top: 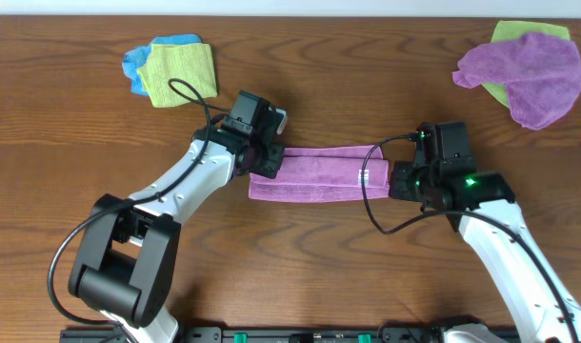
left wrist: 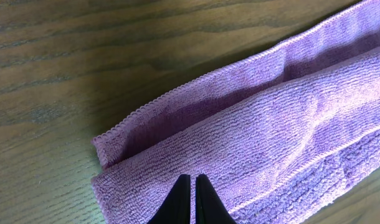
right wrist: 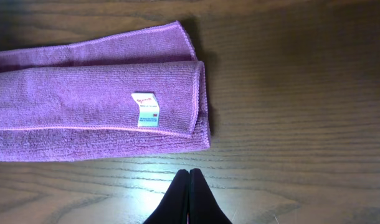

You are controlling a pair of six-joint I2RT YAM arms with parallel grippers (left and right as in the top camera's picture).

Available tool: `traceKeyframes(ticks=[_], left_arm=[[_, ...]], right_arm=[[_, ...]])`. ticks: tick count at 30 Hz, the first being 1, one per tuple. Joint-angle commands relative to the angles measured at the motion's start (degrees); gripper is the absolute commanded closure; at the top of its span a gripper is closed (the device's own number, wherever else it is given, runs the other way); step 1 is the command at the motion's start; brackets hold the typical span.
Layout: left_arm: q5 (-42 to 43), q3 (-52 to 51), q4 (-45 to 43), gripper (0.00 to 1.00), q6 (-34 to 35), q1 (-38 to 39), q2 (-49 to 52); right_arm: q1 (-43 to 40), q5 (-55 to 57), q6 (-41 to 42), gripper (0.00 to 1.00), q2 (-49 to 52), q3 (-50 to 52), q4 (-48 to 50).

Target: Fold the cloth

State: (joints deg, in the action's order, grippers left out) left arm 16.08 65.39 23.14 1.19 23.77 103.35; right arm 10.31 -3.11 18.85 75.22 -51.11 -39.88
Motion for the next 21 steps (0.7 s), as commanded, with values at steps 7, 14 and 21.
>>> traceKeyframes(ticks=[7, 14, 21], left_arm=[[-1.7, 0.8, 0.6, 0.94, -1.5, -0.2, 3.7], [-1.7, 0.8, 0.8, 0.94, -1.4, -0.2, 6.3], [-1.7, 0.8, 1.8, 0.94, -1.4, -0.2, 7.0]], right_arm=[[-0.4, -0.3, -0.5, 0.98, 0.0, 0.4, 0.2], [-0.4, -0.3, -0.4, 0.98, 0.0, 0.4, 0.2], [-0.8, 1.6, -0.4, 0.99, 2.1, 0.4, 0.5]])
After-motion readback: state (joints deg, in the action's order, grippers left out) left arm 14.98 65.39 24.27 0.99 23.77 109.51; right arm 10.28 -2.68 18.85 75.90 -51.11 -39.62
